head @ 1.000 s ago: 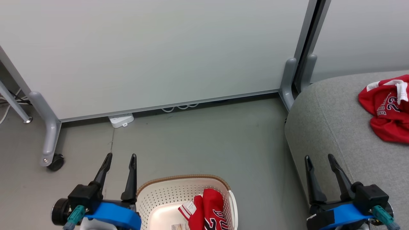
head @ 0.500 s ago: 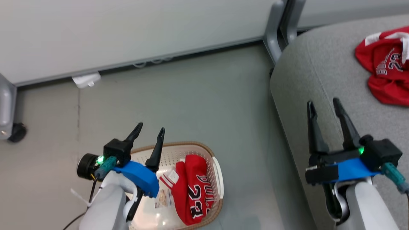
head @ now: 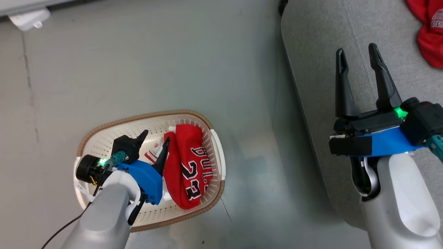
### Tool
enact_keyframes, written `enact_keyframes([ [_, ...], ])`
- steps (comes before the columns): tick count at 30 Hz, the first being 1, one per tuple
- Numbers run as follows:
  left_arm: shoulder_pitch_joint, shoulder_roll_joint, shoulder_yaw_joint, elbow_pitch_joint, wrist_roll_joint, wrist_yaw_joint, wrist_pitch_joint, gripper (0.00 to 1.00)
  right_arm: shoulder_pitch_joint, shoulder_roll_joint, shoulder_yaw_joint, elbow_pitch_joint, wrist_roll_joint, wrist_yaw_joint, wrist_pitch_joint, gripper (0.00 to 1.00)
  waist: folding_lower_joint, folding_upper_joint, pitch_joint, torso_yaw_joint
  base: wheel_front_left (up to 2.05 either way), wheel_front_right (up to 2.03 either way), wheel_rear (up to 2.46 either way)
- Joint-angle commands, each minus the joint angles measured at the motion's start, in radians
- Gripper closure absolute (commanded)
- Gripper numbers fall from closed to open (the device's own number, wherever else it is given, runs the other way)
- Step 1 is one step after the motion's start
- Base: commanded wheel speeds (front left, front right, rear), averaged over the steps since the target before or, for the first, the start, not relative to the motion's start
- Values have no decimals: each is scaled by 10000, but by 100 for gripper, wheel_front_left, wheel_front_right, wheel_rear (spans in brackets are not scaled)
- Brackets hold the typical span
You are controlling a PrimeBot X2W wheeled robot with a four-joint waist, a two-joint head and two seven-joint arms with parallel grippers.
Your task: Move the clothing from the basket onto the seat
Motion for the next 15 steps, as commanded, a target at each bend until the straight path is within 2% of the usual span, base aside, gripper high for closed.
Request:
enact_keyframes([
  [1, -325, 136, -279, 391, -229, -6, -29, 0, -284, 60, 34, -74, -59, -9, -3, 0, -4, -1, 752, -254, 0, 0, 0],
  [8, -996, 251, -1301, 1451, -975, -5, 413, 0, -776, 141, 86, -249, -98, -9, -3, 0, -4, -1, 1788, -369, 0, 0, 0],
  [15, -1373, 473, -1937, 1891, -1690, -5, 1047, 0, -1110, 224, 127, -357, -104, -9, -3, 0, -4, -1, 2523, -463, 0, 0, 0],
])
